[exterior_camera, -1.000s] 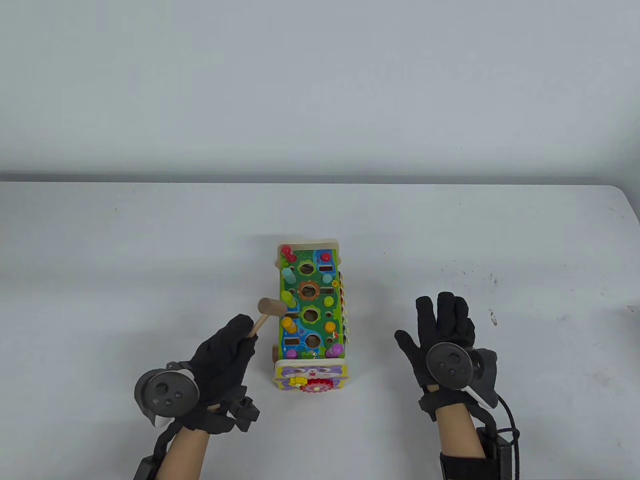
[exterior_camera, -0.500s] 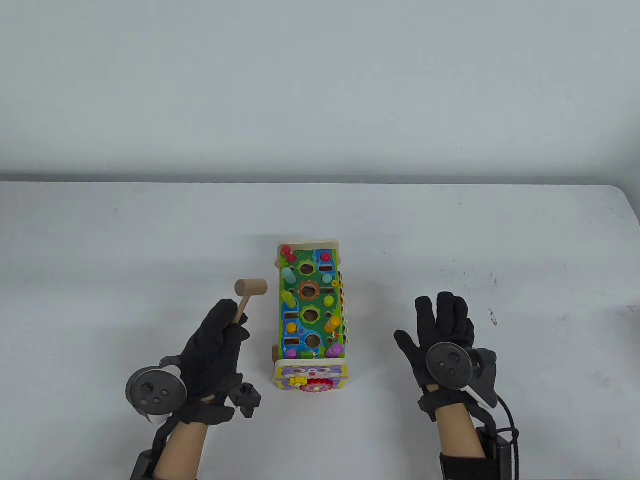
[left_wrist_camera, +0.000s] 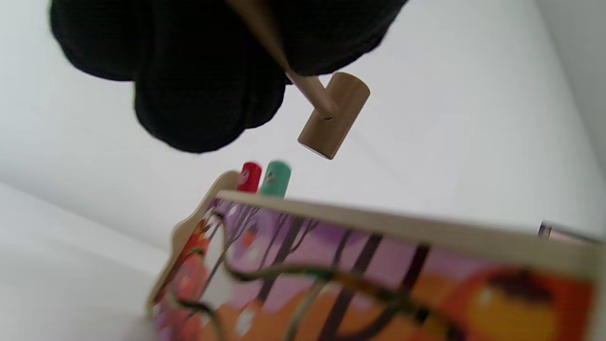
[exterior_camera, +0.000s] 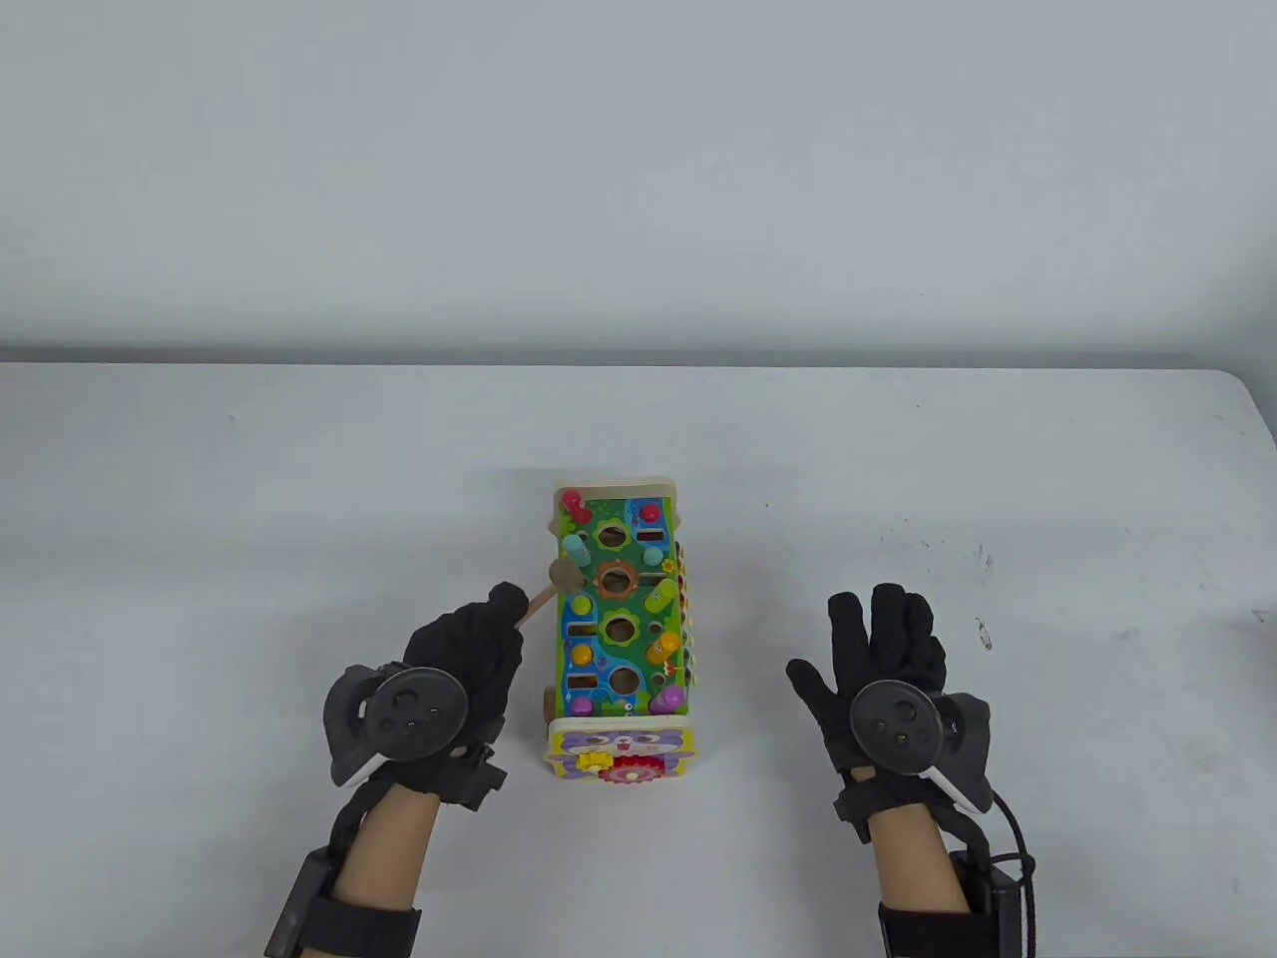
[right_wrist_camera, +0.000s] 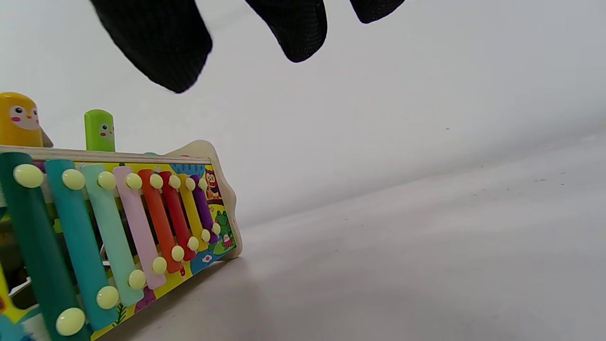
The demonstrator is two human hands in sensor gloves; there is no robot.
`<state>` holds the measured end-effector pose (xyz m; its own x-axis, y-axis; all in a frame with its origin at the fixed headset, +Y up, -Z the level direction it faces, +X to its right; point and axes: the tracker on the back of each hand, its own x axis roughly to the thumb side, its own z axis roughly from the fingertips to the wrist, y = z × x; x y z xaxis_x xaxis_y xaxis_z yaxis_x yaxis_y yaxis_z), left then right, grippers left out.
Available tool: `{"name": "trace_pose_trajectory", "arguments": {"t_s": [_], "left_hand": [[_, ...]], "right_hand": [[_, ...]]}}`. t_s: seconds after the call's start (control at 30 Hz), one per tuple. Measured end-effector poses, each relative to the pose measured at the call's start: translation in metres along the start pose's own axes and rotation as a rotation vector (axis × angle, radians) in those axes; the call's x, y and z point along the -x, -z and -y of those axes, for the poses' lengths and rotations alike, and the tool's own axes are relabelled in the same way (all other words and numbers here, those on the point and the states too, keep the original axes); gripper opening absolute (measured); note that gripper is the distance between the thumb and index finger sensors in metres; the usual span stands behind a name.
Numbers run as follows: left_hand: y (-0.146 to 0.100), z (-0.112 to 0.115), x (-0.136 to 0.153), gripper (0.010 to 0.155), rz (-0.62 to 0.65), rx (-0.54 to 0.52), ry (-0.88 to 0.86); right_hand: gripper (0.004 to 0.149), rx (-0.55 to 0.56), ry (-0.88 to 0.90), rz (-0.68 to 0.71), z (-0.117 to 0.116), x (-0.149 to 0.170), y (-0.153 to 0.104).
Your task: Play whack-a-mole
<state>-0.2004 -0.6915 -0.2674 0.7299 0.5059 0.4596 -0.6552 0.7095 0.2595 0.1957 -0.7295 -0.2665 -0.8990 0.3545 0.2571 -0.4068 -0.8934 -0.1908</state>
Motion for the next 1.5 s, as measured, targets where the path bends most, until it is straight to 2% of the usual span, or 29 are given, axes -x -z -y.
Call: {"name": "trace_pose_trajectory", "arguments": {"t_s": [0.17, 0.27, 0.37, 0.6, 0.63, 0.7, 0.77, 0.83, 0.93, 1.07, 1.17, 1.27, 1.5], "left_hand": [[0.007, -0.025, 0.003, 0.051, -0.021, -0.223, -0.262], [0.014, -0.029, 0.004, 0.051, -0.039, -0.229, -0.332], [0.023, -0.027, 0.005, 0.051, -0.045, -0.211, -0.302], [0.039, 0.002, 0.014, 0.051, -0.084, -0.026, -0.138], [0.041, 0.008, 0.015, 0.051, -0.090, 0.027, -0.092], [0.045, 0.018, 0.018, 0.051, -0.171, 0.219, 0.027], [0.046, 0.019, 0.018, 0.050, -0.168, 0.265, 0.074], [0.045, 0.014, 0.017, 0.050, -0.153, 0.164, 0.019], [0.042, -0.006, 0.017, 0.051, -0.127, -0.061, -0.222], [0.040, -0.029, 0.017, 0.051, -0.099, -0.245, -0.458], [0.040, -0.039, 0.016, 0.052, -0.086, -0.288, -0.465], [0.044, -0.040, 0.018, 0.052, -0.106, -0.261, -0.442], [0.057, -0.011, 0.024, 0.052, -0.155, -0.126, -0.306]], "right_hand": [[0.073, 0.009, 0.007, 0.003, 0.000, 0.000, 0.000], [0.073, 0.012, 0.013, 0.006, 0.001, -0.001, 0.000], [0.072, 0.014, 0.018, 0.009, 0.001, -0.001, -0.001], [0.072, 0.009, 0.017, 0.008, 0.000, -0.001, -0.001], [0.072, 0.006, 0.016, 0.007, 0.000, -0.001, -0.001], [0.072, -0.007, 0.009, 0.003, -0.002, -0.002, 0.000], [0.072, -0.012, 0.007, 0.003, -0.002, -0.002, 0.000], [0.072, -0.010, 0.010, 0.003, -0.002, -0.002, 0.000], [0.073, 0.000, 0.017, 0.003, -0.001, -0.002, 0.000], [0.072, 0.005, 0.023, 0.004, -0.001, -0.002, 0.000], [0.073, 0.008, 0.025, 0.006, -0.001, -0.003, 0.000], [0.073, 0.010, 0.028, 0.009, -0.001, -0.004, -0.001], [0.072, 0.014, 0.029, 0.012, 0.000, -0.004, -0.001]]}}
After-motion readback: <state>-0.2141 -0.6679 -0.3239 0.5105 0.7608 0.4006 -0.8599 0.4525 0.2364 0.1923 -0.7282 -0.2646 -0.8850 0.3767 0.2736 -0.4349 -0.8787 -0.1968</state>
